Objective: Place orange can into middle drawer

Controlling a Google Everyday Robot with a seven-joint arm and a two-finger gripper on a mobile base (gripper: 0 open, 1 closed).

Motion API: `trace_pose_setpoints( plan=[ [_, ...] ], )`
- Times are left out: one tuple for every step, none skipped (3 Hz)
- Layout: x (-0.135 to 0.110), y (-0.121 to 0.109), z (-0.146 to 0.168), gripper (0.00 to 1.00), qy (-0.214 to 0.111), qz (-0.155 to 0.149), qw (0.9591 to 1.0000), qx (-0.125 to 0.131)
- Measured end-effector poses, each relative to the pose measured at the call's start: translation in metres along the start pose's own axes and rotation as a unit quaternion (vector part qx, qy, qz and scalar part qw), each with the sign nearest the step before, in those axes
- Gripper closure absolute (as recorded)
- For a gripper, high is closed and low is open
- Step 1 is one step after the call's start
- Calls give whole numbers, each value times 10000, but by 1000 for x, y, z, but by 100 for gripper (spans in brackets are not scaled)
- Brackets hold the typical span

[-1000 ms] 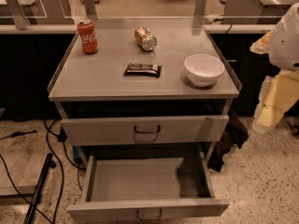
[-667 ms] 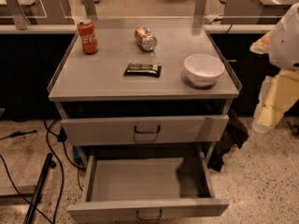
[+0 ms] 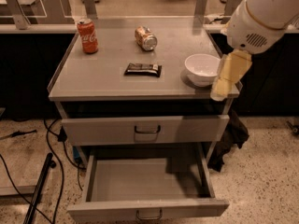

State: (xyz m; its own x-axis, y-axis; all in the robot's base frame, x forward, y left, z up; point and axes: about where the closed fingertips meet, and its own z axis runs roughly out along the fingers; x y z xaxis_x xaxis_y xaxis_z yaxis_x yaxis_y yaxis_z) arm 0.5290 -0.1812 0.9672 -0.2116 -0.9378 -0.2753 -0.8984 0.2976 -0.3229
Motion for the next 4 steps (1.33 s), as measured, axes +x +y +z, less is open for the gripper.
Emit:
trace_pose_setpoints(
  plan=[
    [-44, -68, 51, 0, -277, 254, 9985, 407],
    [-80, -112, 85, 0, -595, 737, 9916, 877],
    [-85, -117, 86, 0, -696, 862, 9891, 967],
    [-83, -123, 91, 0, -803, 1055, 9856, 1053]
  ],
)
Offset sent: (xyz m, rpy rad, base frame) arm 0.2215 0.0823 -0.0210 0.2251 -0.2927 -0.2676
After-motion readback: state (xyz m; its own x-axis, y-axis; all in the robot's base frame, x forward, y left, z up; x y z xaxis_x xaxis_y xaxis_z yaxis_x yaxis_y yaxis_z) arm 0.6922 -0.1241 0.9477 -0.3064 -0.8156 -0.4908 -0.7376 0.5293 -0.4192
